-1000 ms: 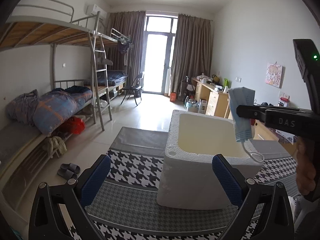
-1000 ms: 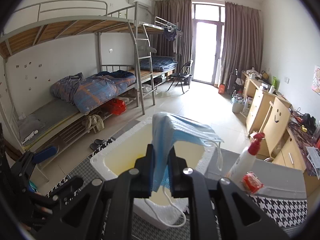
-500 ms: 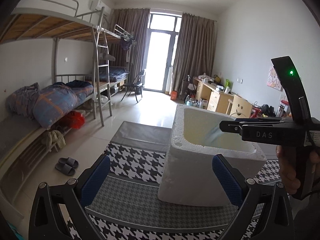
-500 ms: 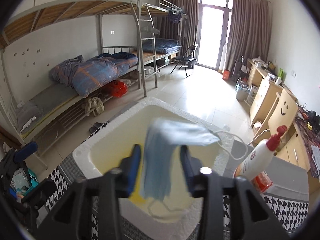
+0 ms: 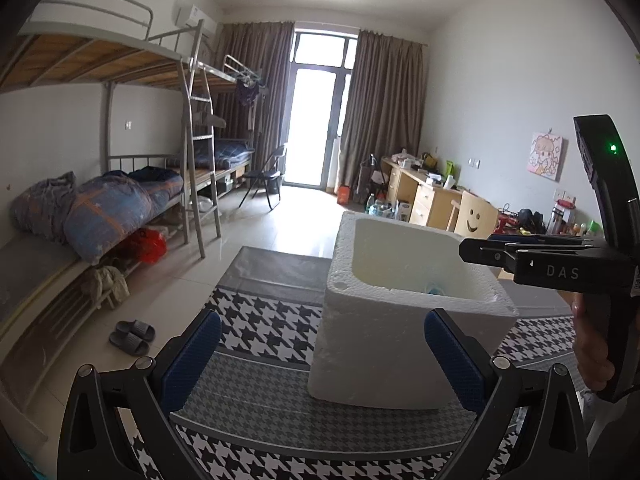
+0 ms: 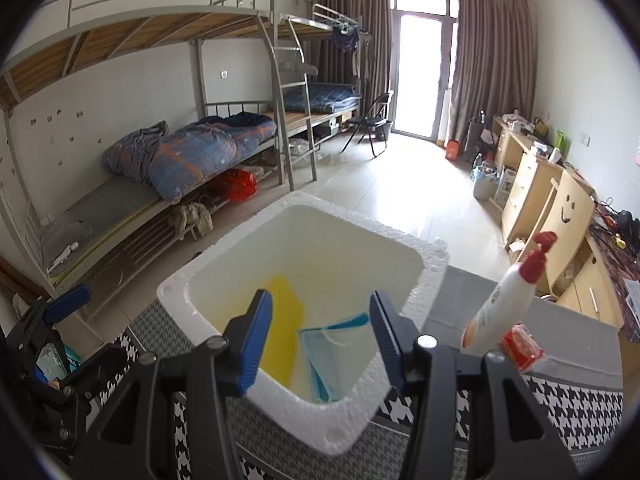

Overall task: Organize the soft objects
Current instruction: 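Withdraw both tools from the box back over the remaining soft items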

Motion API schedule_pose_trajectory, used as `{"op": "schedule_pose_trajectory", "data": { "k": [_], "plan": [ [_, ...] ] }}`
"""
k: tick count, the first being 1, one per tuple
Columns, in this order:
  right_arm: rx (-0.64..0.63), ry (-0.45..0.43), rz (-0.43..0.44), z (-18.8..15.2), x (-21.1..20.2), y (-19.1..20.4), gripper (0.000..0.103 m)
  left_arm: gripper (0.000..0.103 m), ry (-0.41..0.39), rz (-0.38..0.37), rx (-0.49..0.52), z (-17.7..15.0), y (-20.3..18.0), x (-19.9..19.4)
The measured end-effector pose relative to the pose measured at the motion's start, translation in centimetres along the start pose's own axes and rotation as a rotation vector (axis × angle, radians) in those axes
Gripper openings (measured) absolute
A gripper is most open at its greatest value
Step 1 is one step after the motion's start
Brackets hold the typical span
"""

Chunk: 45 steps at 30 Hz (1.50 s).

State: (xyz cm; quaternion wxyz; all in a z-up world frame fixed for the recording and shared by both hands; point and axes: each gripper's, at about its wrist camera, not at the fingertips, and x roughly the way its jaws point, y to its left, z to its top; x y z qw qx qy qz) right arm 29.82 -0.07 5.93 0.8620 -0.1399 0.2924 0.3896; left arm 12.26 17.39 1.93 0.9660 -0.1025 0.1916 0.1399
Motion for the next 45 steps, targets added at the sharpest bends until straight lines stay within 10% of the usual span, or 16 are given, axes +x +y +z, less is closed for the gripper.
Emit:
{"op": "schedule_pose_trajectory", "data": {
  "k": [6, 45],
  "plan": [
    [-0.014, -0.063, -0.003, -0.2, -1.6, 0.3, 0.079, 0.102, -0.009, -0.008, 0.005, 0.0, -0.6, -0.9],
    [0.08, -0.237, -0.084, -8.0, -11.5, -3.1, 0.083, 0.102, -0.039, -0.179, 0.086, -1.6, -6.0, -5.1]
  ]
}}
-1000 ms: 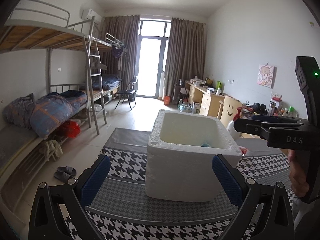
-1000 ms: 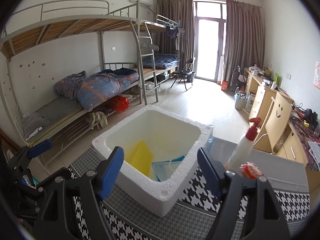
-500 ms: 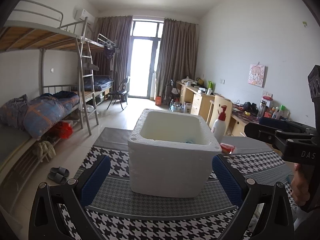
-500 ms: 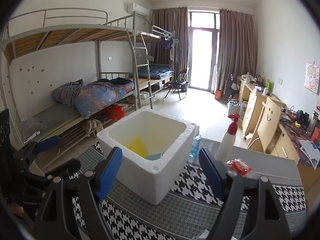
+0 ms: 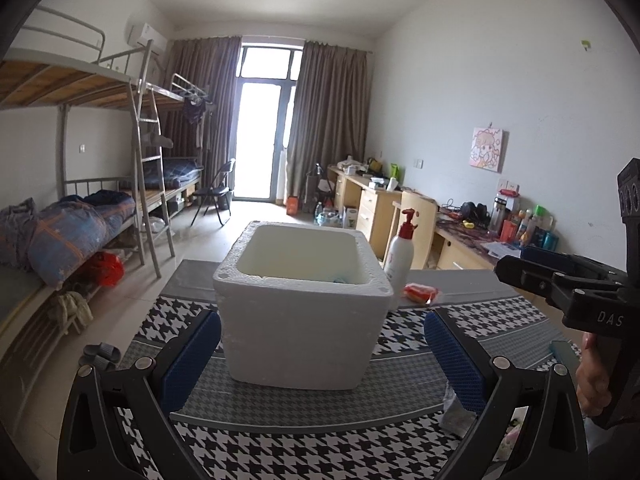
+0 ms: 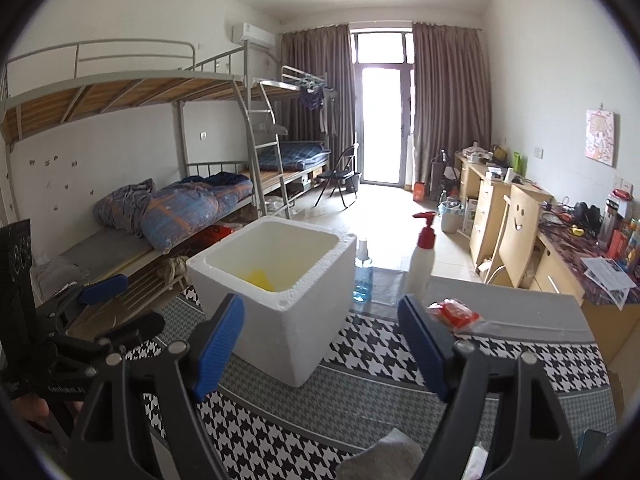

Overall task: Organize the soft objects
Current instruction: 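Withdraw both tools from the box back over the remaining soft items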

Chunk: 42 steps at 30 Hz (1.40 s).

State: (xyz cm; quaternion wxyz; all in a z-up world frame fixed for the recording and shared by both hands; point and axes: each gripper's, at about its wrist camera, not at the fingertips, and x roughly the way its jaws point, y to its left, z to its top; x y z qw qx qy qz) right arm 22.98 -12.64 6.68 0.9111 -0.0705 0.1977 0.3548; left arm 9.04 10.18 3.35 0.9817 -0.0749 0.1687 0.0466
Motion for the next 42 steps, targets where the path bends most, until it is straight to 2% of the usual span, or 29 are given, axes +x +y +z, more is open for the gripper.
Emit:
{"op": "schedule_pose_trajectory", "data": {
  "k": [3, 17, 27, 38, 42],
  "plan": [
    [0.009, -0.007, -0.032, -0.8, -0.7, -0.3, 0.083, 0.102, 0.006, -0.013, 0.004, 0.0, -0.5, 0.1],
    [0.07, -0.027, -0.077, -4.0, -3.2, -1.9, 0.088, 0.102, -0.002, -0.075, 0.047, -1.0, -3.0, -0.5],
    [0.111, -0.032, -0.119, -5.3, -4.4, -2.9, 0.088, 0.102, 0.044, -0.125, 0.074, -2.0, -5.3, 0.5],
    [0.136, -0.029, -0.17, -6.5, -5.9, -4.3, 0.088, 0.102, 0.041, -0.219, 0.136, -2.8, -8.5, 0.5],
    [0.145, -0.038, -0.217, -6.9, -6.8, -5.1, 0.088, 0.102, 0.056, -0.242, 0.15, -3.0, -9.4, 1.0]
  ]
}}
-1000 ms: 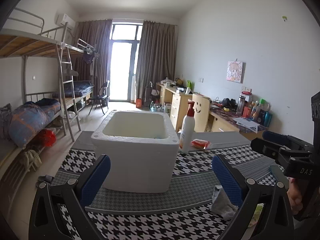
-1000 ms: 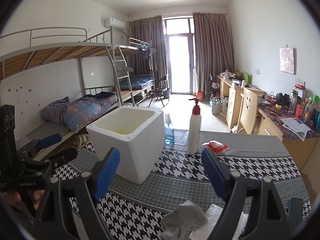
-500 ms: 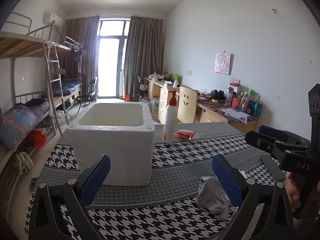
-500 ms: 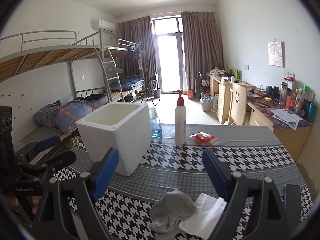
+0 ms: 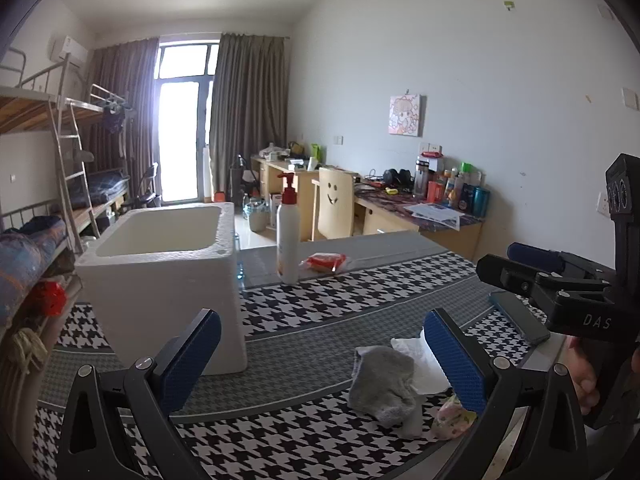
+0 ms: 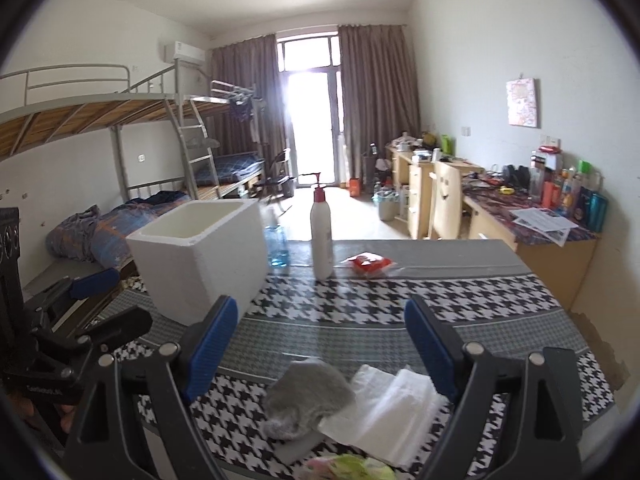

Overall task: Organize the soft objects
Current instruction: 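Withdraw both tools from the box back over the remaining soft items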

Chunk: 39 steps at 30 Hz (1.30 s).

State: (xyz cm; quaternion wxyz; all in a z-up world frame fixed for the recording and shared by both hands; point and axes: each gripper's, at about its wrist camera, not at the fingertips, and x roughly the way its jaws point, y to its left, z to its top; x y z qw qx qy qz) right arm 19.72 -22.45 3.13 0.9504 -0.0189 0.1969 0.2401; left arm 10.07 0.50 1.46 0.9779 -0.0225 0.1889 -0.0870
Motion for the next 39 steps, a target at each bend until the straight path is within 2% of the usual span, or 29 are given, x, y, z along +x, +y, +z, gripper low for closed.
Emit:
{"op": "schedule_pose_trajectory", "data": {
  "k": [15, 24, 30, 39],
  "plan": [
    [0.035, 0.001, -0.088, -1.5, -1.6, -2.8, 0.089, 0.102, 0.083, -0.091, 0.02, -1.2, -2.5, 2.6],
    [0.074, 0.041, -0.116, -3.1, -1.1, -4.2, 0.089, 0.102, 0.121, -0.099, 0.043, -1.9, -3.2, 3.8],
    [0.111, 0.051, -0.128, -3.7, -1.1, -5.2, 0.089, 0.102, 0.17, -0.13, 0.006, -2.3, -3.2, 4.8],
    [0.112, 0.09, -0.138, -5.0, -0.3, -5.3, 0.089, 0.102, 0.196, -0.125, 0.022, -3.3, -3.9, 6.2]
  ]
}}
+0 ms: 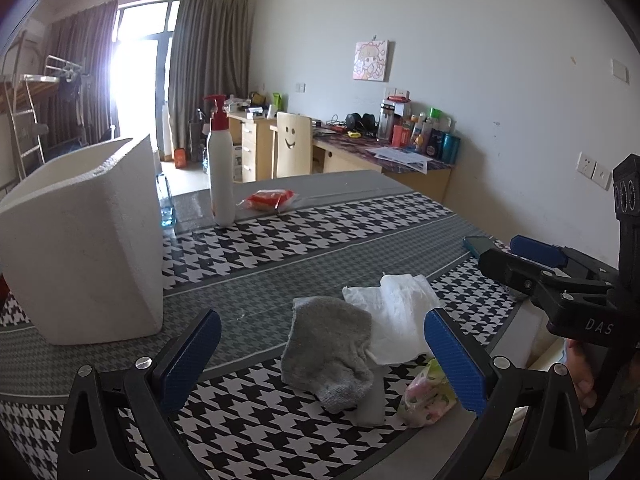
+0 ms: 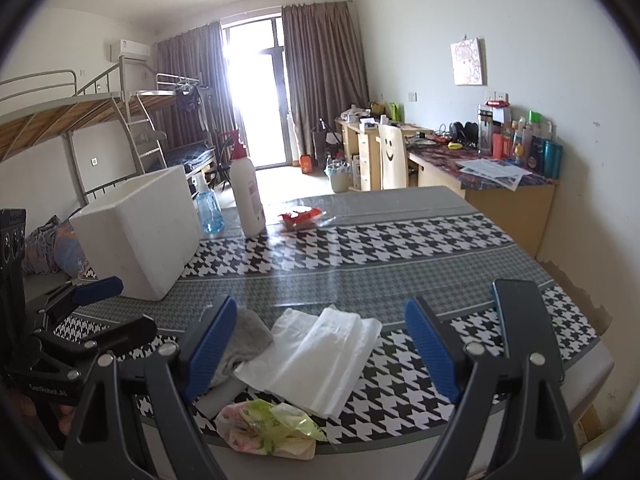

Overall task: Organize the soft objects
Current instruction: 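Withdraw both tools from the box back over the remaining soft items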

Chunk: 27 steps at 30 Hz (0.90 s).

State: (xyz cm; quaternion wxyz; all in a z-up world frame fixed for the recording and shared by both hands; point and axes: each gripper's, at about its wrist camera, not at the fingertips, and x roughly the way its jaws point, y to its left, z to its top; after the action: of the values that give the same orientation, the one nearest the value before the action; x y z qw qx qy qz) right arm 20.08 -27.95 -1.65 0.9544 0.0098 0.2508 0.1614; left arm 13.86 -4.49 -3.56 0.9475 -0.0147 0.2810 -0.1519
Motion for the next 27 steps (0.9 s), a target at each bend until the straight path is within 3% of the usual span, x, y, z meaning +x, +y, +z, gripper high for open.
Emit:
{"op": "schedule_pose_trajectory", "data": {
  "k": [8, 27],
  "plan": [
    [-0.01, 0.015, -0.005, -0.8, 0.5, -0.5, 0.089, 0.102, 0.013, -0.013, 0.012, -0.2, -0.6, 0.8],
    [0.002, 0.093, 0.035, -3.4, 1.9, -1.2, 0.089, 0.099, 0.134, 0.011, -0.035, -1.5, 0.5, 4.7]
  ]
}}
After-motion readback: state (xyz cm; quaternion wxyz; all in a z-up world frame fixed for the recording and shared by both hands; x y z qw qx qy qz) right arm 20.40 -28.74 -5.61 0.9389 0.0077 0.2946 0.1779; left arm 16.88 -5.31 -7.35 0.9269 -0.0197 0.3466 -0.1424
